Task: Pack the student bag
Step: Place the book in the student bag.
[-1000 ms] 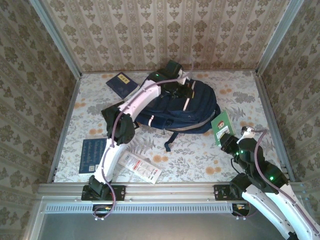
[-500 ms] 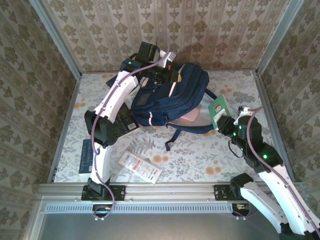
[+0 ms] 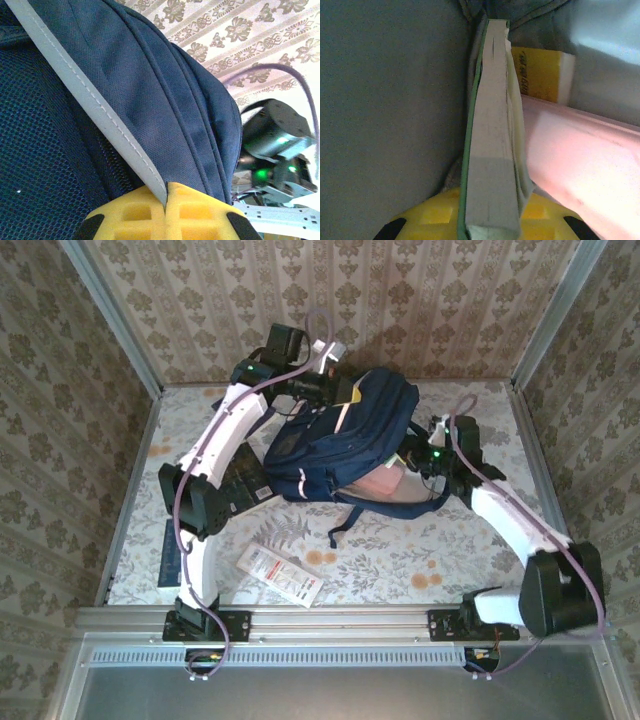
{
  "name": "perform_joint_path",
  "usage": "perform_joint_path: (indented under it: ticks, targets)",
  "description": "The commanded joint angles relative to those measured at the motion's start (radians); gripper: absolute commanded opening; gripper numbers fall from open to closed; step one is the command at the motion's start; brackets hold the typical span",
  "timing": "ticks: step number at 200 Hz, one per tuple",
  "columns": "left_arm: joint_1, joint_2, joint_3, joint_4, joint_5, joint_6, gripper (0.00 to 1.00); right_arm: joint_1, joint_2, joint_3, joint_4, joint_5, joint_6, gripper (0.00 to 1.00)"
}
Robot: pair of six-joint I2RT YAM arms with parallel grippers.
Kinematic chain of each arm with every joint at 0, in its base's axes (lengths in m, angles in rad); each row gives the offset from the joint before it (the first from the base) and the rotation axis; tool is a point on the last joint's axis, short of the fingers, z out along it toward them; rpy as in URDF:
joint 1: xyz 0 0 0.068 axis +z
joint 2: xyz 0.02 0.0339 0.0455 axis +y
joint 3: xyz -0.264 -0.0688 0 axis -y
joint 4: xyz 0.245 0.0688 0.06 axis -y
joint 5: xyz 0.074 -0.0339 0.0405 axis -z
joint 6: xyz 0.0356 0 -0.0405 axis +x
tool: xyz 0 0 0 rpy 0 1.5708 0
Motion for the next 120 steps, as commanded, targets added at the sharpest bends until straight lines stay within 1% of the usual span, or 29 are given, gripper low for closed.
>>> perform_joint_path:
  ticks: [1,23,26,35,52,59,70,87,120]
  targets:
    - [0.009,-0.114,0.012,0.185,0.125,-0.029,0.0,0.034,0.119,0.076,0.219,-0.084,0.09,0.0]
    - [0.009,-0.11,0.009,0.207,0.138,-0.049,0.0,0.097,0.27,0.164,0.256,-0.066,0.118,0.0]
    - [0.009,-0.108,0.009,0.209,0.139,-0.051,0.0,0.109,0.29,0.181,0.249,-0.058,0.116,0.02]
    - [0.009,-0.107,0.009,0.213,0.139,-0.055,0.0,0.143,0.344,0.235,0.212,-0.035,0.101,0.14]
    - [0.011,-0.105,0.007,0.219,0.132,-0.061,0.0,0.188,0.42,0.32,0.115,0.025,0.05,0.49]
    - [0.012,-0.102,0.005,0.221,0.123,-0.066,0.0,0.195,0.433,0.338,0.078,0.052,0.037,0.57]
    - [0.013,-0.098,0.002,0.223,0.12,-0.072,0.0,0.191,0.417,0.327,0.061,0.098,0.024,0.66]
    - [0.014,-0.098,-0.005,0.222,0.111,-0.074,0.0,0.174,0.337,0.278,0.019,0.176,-0.016,0.8]
    - [0.018,-0.089,-0.016,0.213,0.093,-0.065,0.0,0.157,0.13,0.187,-0.125,0.31,-0.116,0.91]
